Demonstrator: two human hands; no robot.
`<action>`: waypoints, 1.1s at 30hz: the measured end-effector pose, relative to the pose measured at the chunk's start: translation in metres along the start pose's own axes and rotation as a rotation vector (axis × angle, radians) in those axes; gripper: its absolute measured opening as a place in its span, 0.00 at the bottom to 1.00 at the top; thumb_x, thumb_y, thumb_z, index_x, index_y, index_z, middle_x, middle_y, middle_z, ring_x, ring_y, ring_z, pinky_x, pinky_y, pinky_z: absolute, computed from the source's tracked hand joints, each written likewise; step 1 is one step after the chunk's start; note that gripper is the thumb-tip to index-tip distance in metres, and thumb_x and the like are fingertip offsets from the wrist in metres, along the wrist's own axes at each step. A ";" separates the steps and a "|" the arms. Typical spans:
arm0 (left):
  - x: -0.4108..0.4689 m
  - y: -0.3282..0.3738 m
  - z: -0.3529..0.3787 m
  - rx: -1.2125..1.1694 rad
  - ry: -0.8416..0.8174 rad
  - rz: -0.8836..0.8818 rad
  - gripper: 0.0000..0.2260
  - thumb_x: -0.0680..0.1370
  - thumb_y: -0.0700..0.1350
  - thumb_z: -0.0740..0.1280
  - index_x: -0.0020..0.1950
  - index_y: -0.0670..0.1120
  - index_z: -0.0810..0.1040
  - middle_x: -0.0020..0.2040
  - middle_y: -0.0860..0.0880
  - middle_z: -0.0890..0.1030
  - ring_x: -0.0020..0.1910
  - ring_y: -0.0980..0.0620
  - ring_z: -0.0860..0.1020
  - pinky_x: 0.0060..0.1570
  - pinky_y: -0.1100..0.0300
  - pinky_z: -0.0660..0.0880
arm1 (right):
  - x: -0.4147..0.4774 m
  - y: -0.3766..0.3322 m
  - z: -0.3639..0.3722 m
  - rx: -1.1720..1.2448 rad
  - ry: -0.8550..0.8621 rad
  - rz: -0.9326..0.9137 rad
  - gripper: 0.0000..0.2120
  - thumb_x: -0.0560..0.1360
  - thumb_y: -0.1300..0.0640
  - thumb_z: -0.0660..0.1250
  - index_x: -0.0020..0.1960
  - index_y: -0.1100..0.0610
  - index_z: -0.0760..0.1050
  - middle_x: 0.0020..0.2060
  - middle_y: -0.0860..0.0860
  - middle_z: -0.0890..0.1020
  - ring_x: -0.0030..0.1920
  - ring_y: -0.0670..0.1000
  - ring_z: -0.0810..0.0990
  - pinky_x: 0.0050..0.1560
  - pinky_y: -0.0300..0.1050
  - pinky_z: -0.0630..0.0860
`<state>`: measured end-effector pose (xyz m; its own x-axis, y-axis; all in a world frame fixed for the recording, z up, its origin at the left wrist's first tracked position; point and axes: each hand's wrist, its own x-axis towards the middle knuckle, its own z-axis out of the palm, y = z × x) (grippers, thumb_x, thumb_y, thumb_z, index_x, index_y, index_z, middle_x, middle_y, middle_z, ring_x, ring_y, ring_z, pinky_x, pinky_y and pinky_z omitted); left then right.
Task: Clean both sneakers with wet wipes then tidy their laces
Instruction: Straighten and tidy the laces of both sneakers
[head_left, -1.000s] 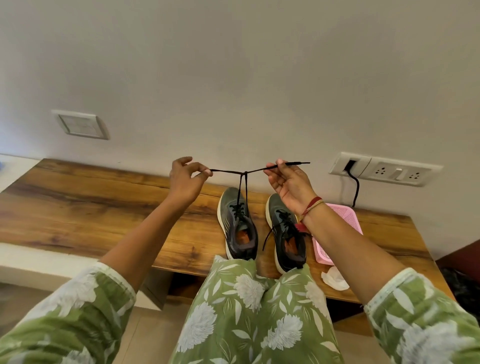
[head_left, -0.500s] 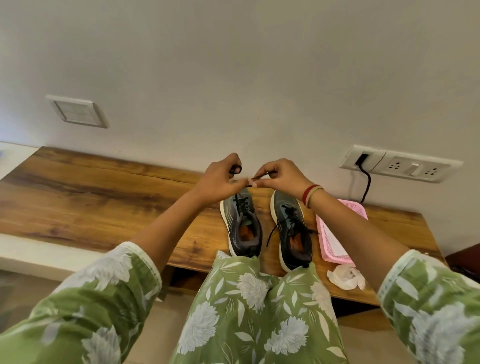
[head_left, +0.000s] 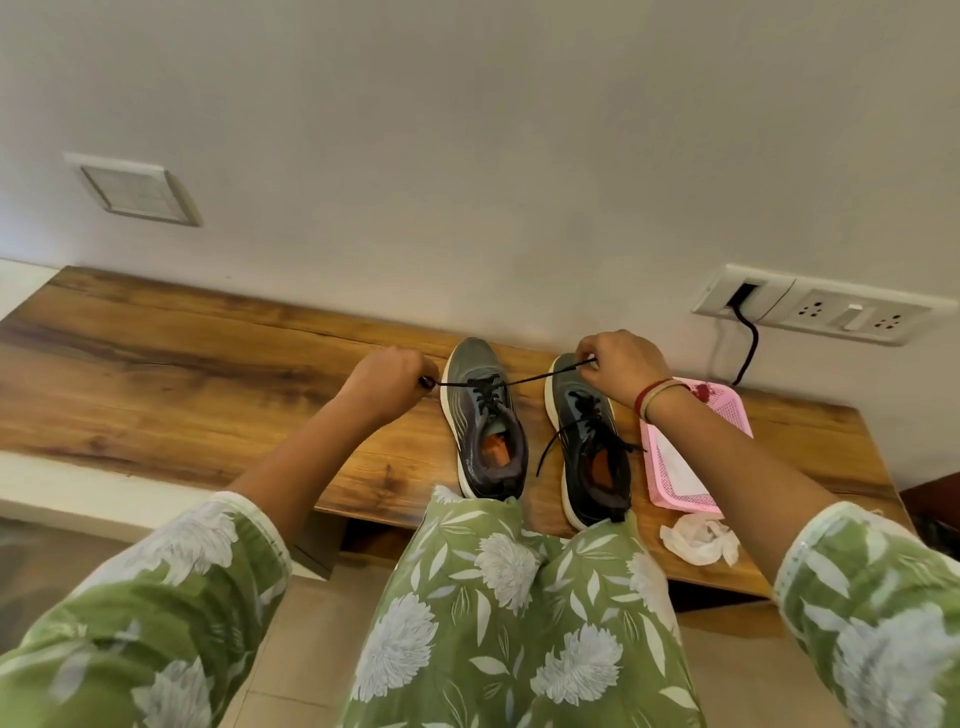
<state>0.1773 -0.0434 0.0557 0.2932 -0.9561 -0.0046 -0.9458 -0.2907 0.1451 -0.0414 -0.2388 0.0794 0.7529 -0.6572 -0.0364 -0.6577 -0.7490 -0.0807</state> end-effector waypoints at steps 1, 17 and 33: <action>-0.002 -0.003 0.004 -0.003 -0.010 -0.032 0.09 0.78 0.46 0.64 0.55 0.50 0.81 0.51 0.49 0.81 0.48 0.47 0.80 0.42 0.54 0.77 | -0.001 0.004 0.004 0.009 0.011 0.030 0.09 0.75 0.55 0.63 0.52 0.52 0.79 0.49 0.52 0.82 0.48 0.55 0.79 0.44 0.45 0.75; 0.003 0.018 0.071 -0.240 -0.197 -0.249 0.22 0.76 0.52 0.67 0.69 0.53 0.70 0.69 0.47 0.70 0.71 0.45 0.63 0.69 0.43 0.62 | 0.002 -0.028 0.057 0.316 -0.217 0.014 0.18 0.72 0.48 0.70 0.61 0.46 0.75 0.62 0.52 0.74 0.64 0.55 0.70 0.65 0.55 0.67; 0.014 0.038 0.086 -0.388 -0.130 -0.194 0.12 0.79 0.39 0.59 0.60 0.42 0.78 0.54 0.39 0.78 0.53 0.39 0.77 0.52 0.50 0.74 | -0.012 -0.034 0.082 0.782 -0.096 0.228 0.02 0.71 0.60 0.72 0.43 0.56 0.83 0.34 0.47 0.80 0.35 0.40 0.74 0.37 0.30 0.68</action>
<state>0.1335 -0.0713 -0.0241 0.4161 -0.8896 -0.1884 -0.7454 -0.4524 0.4896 -0.0258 -0.1986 0.0014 0.6255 -0.7492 -0.2179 -0.6133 -0.2994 -0.7308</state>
